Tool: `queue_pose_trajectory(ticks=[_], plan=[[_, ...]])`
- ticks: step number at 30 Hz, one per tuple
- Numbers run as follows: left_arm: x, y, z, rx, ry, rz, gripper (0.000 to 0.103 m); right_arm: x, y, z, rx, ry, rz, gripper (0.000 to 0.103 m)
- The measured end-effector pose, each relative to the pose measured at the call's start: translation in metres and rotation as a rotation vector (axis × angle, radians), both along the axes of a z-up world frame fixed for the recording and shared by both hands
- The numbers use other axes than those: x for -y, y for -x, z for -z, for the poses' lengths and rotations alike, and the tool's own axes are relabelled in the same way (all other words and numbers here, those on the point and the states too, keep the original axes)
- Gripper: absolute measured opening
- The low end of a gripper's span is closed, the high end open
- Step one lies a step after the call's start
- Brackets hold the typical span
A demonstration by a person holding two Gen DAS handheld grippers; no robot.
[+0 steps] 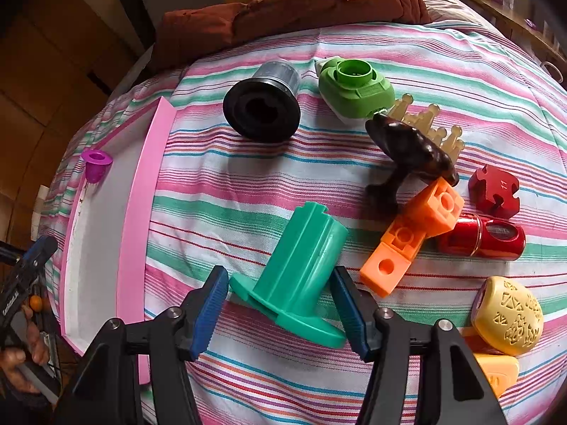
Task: Organize rigid objects
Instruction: 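Carry the magenta cup over the white tray and release it inside, then grasp the teal stand with the right gripper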
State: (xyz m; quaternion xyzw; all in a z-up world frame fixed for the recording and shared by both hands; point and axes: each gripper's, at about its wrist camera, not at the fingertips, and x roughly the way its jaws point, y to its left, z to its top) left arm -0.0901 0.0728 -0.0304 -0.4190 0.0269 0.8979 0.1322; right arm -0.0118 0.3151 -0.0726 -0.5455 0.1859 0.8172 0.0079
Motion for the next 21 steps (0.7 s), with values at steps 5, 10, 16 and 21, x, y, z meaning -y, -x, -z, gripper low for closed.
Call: queue_pose_trajectory(ticks=[5, 10, 16, 21], plan=[[-0.001, -0.025, -0.001, -0.014, 0.032, -0.005, 0.076, 0.004, 0.0, 0.0, -0.009, -0.029, -0.014, 0.061], [0.003, -0.041, 0.0, -0.023, 0.059, -0.01, 0.076, 0.004, 0.0, 0.0, -0.006, -0.033, -0.022, 0.06], [0.008, -0.048, 0.002, -0.009, 0.061, -0.019, 0.076, 0.014, -0.002, 0.003, 0.012, -0.172, -0.041, 0.036], [0.01, -0.053, 0.002, -0.014, 0.064, -0.026, 0.076, 0.011, -0.002, 0.003, 0.008, -0.188, -0.034, 0.03]])
